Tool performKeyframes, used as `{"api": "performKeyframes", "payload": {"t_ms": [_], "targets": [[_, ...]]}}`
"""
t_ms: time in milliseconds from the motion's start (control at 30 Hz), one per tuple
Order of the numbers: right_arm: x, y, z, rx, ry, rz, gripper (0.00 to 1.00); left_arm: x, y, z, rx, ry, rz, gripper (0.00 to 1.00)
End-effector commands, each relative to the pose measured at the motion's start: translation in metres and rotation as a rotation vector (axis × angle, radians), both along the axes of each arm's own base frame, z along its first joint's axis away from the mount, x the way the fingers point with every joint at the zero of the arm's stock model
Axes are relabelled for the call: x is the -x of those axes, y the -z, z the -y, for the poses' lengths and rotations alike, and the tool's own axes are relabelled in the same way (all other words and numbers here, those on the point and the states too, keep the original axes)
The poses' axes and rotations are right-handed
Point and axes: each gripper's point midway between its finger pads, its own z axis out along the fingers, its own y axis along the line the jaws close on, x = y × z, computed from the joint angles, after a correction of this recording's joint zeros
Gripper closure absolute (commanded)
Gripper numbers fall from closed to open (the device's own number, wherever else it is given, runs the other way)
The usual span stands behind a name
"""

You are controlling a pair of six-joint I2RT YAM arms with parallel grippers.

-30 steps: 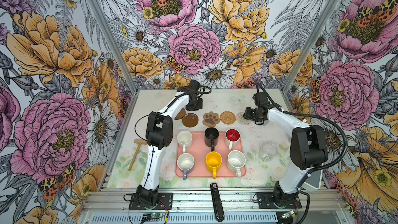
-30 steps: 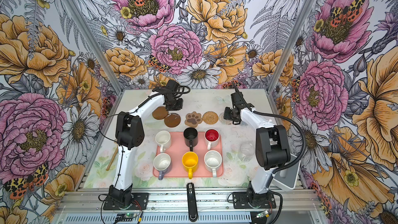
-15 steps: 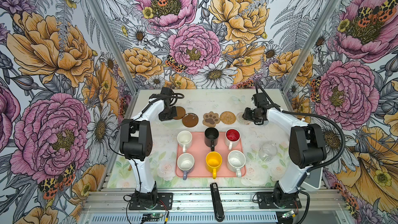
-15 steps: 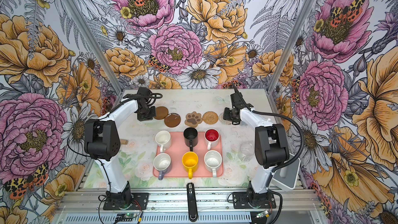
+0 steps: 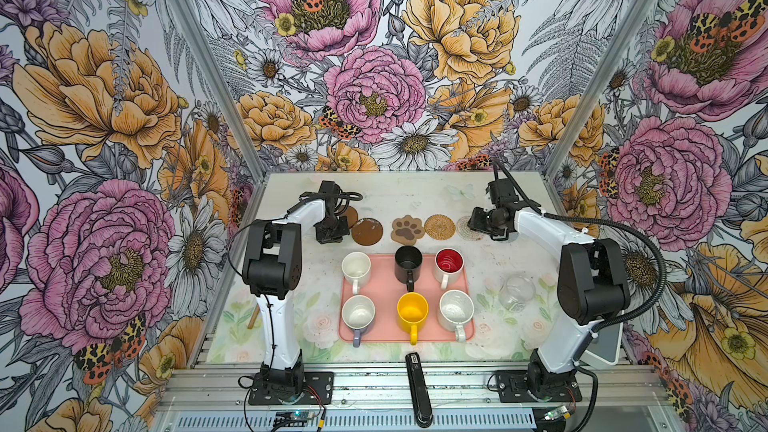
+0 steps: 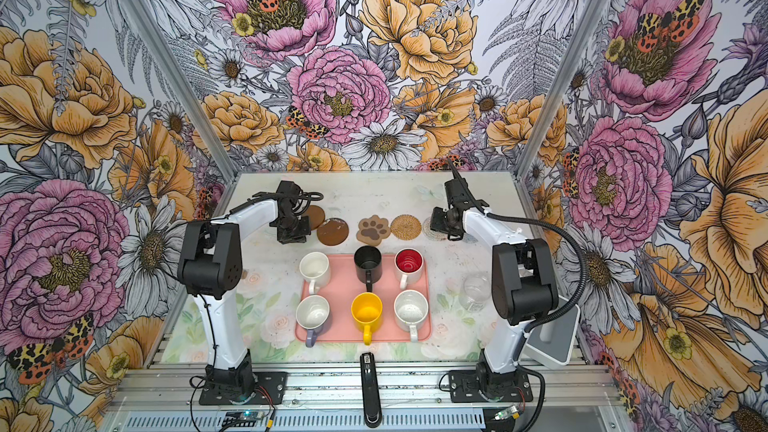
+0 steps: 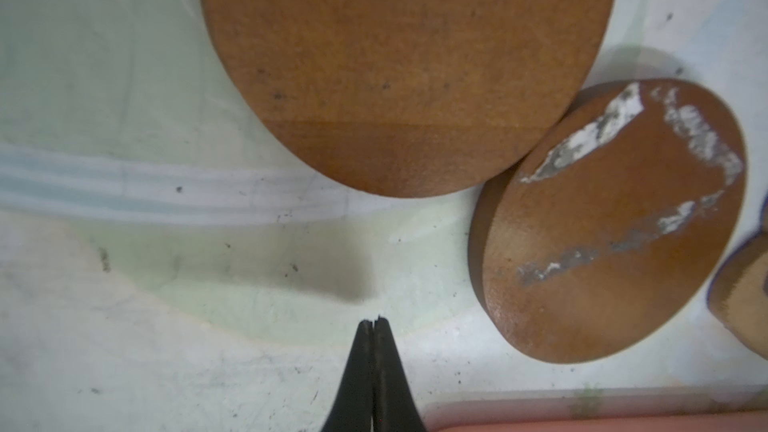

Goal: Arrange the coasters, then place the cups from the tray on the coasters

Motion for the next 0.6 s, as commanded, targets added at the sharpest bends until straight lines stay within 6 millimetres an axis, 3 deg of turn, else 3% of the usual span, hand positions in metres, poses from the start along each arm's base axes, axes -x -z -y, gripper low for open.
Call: {"api": "performKeyframes", "payload": {"t_ms": [0,567], "targets": [[-0.004,-0.013,0.002,-0.004,0.015,0.040,0.56,-0.015,-0.001,0.016,0.045,0.006,0.041,1.00],[-0.003,-0.010,0.004,0.000,0.018,0.033,0.56,-0.028,0.016,0.064,0.136,0.013,0.045,1.00]]}}
